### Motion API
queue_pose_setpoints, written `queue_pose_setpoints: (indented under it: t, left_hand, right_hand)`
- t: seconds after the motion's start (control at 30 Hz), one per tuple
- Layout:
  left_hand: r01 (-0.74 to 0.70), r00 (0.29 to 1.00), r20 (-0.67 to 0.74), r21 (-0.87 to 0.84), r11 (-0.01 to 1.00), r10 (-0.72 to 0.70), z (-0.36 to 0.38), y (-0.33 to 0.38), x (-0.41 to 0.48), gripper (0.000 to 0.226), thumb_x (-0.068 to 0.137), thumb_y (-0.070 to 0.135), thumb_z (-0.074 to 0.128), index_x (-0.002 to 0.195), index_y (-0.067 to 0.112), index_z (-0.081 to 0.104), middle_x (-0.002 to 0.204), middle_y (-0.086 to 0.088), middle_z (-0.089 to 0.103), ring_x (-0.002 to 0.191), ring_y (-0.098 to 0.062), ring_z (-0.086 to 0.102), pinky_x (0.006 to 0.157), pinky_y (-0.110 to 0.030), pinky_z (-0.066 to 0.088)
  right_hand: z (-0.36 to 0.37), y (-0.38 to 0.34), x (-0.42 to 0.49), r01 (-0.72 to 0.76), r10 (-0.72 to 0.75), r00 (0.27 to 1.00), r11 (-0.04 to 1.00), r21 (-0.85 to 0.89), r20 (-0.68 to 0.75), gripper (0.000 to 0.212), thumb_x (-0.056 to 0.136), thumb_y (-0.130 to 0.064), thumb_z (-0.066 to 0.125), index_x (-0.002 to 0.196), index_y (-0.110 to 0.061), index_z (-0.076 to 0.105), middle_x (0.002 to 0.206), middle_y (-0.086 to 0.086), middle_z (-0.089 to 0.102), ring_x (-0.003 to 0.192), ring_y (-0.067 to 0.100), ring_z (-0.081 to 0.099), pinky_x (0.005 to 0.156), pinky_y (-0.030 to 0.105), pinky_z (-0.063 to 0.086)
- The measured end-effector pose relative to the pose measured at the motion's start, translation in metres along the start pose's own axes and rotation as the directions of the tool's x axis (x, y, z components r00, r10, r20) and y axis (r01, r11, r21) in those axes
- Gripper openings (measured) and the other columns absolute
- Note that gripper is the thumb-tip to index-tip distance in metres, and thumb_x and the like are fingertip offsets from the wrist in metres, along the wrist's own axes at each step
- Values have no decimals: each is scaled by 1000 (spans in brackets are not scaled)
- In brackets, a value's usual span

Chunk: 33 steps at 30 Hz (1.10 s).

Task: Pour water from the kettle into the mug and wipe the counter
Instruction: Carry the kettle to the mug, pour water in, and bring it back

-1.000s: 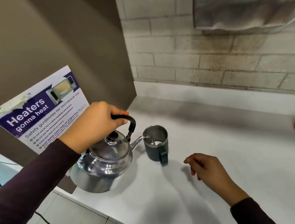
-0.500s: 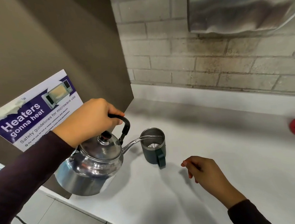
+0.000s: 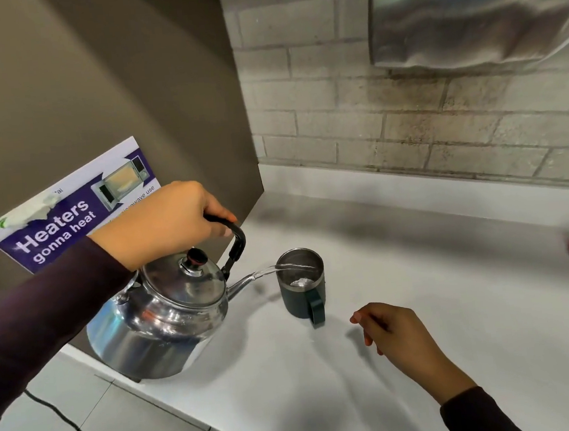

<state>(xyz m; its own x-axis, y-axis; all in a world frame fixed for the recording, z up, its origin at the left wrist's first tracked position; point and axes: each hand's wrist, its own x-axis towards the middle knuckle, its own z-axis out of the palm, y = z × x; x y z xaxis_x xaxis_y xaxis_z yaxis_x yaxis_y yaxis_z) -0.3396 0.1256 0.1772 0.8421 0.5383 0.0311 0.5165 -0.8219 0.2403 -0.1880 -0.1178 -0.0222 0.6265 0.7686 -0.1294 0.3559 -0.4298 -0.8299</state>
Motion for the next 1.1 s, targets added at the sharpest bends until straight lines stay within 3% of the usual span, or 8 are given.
queue_pose_setpoints:
  t: [0.6, 0.77, 0.87, 0.93, 1.03, 1.1]
  left_hand:
    - [-29, 999, 38, 78, 997, 26, -11, -5, 10, 16, 76, 25, 74, 91, 31, 76, 38, 43, 47, 45, 24, 45, 45, 2, 33]
    - [-24, 999, 49, 132, 991, 18, -14, -2, 11, 18, 76, 29, 73, 93, 35, 74, 58, 26, 67, 55, 8, 55, 46, -7, 33]
    - [-32, 998, 61, 133, 991, 24, -15, -1, 12, 17, 77, 26, 72, 92, 32, 75, 38, 35, 53, 48, 19, 50, 44, -2, 35]
    - [-25, 998, 63, 135, 990, 17, -16, 0, 13, 18, 77, 26, 72, 93, 31, 75, 39, 43, 49, 50, 24, 47, 48, 1, 35]
    - [-6, 998, 65, 140, 990, -3, -18, 1, 14, 18, 77, 28, 72, 94, 33, 74, 55, 26, 66, 56, 8, 55, 47, -7, 34]
    - [-3, 998, 64, 148, 989, -6, -19, 2, 14, 18, 77, 28, 72, 94, 34, 74, 51, 25, 62, 57, 7, 55, 46, -8, 33]
  right_hand:
    - [3, -2, 5, -9, 9, 1000, 1000, -1, 23, 24, 93, -27, 52, 75, -34, 66, 60, -3, 64, 46, -1, 54, 57, 14, 41]
    - [4, -3, 6, -4, 5, 1000, 1000, -20, 27, 23, 94, -28, 51, 78, -32, 67, 61, -5, 63, 47, 0, 54, 57, 13, 40]
    - [4, -2, 6, -3, 3, 1000, 1000, -12, 31, 24, 93, -28, 52, 75, -34, 66, 60, -4, 63, 45, -3, 53, 57, 14, 40]
    - [4, -2, 6, -3, 4, 999, 1000, -16, 33, 24, 93, -28, 52, 75, -34, 66, 60, -5, 63, 45, -3, 53, 57, 14, 41]
    - [5, -1, 7, -9, 9, 999, 1000, -10, 34, 23, 93, -29, 52, 75, -33, 66, 60, -4, 63, 46, 0, 53, 58, 14, 41]
    - [5, -1, 8, -8, 8, 999, 1000, -15, 40, 24, 94, -29, 51, 75, -34, 66, 60, -4, 63, 48, 2, 53, 58, 14, 40]
